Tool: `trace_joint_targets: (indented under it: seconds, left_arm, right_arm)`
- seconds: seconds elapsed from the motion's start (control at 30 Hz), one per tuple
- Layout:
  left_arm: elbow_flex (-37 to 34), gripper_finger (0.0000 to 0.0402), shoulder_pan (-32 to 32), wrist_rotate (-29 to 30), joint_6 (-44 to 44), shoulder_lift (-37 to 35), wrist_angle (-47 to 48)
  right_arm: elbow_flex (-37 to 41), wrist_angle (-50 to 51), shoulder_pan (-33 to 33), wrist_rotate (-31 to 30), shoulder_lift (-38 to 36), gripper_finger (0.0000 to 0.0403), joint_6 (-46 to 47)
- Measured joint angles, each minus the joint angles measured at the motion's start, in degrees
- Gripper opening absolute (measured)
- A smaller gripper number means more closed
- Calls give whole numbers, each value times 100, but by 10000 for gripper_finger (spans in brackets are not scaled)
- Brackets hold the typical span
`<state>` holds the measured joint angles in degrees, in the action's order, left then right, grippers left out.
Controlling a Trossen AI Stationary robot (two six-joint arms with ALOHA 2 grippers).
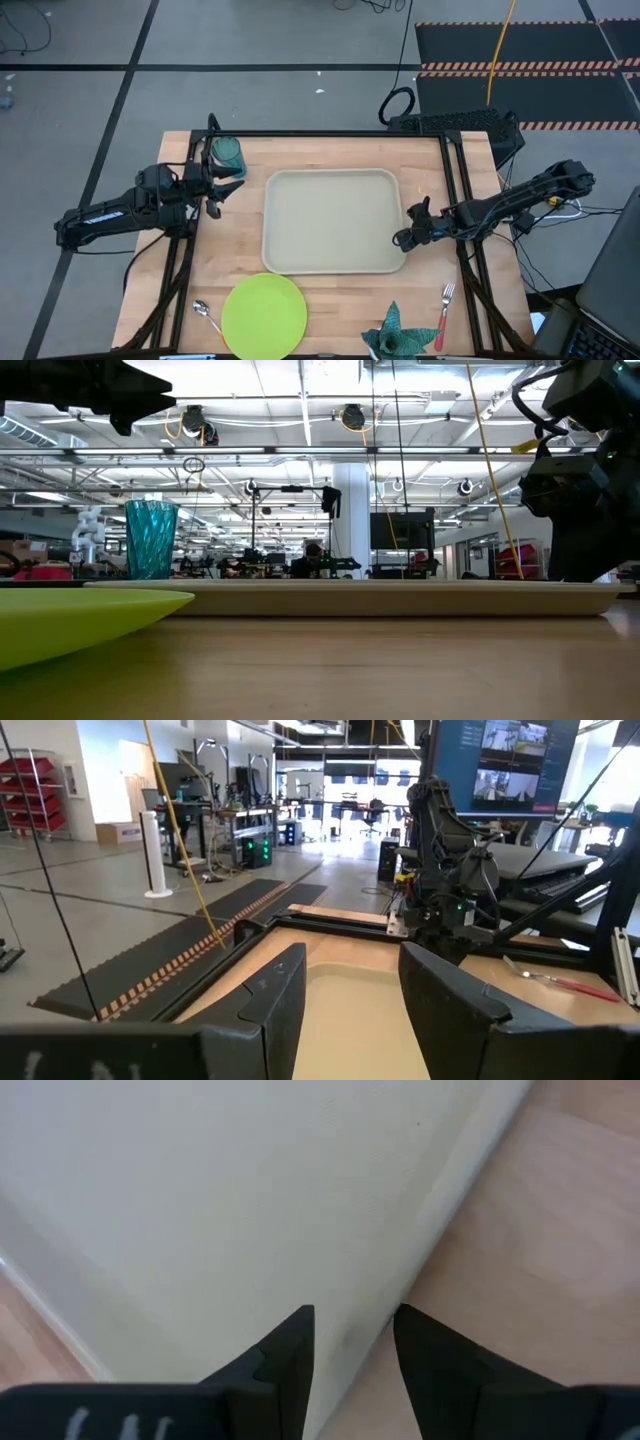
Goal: Pick and place plate/cup/fork/spoon on tray
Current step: Prepare the light brown serving tray
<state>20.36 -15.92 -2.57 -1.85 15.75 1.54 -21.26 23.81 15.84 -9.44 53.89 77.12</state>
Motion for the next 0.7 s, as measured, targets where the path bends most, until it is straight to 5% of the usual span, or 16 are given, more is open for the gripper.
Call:
trace_joint_targets:
  seconds: [0.7]
  left_arm:
    - [0,166,0,-20,17,0,0]
  right_arm:
    - [0,127,-7,220,-634,130,111]
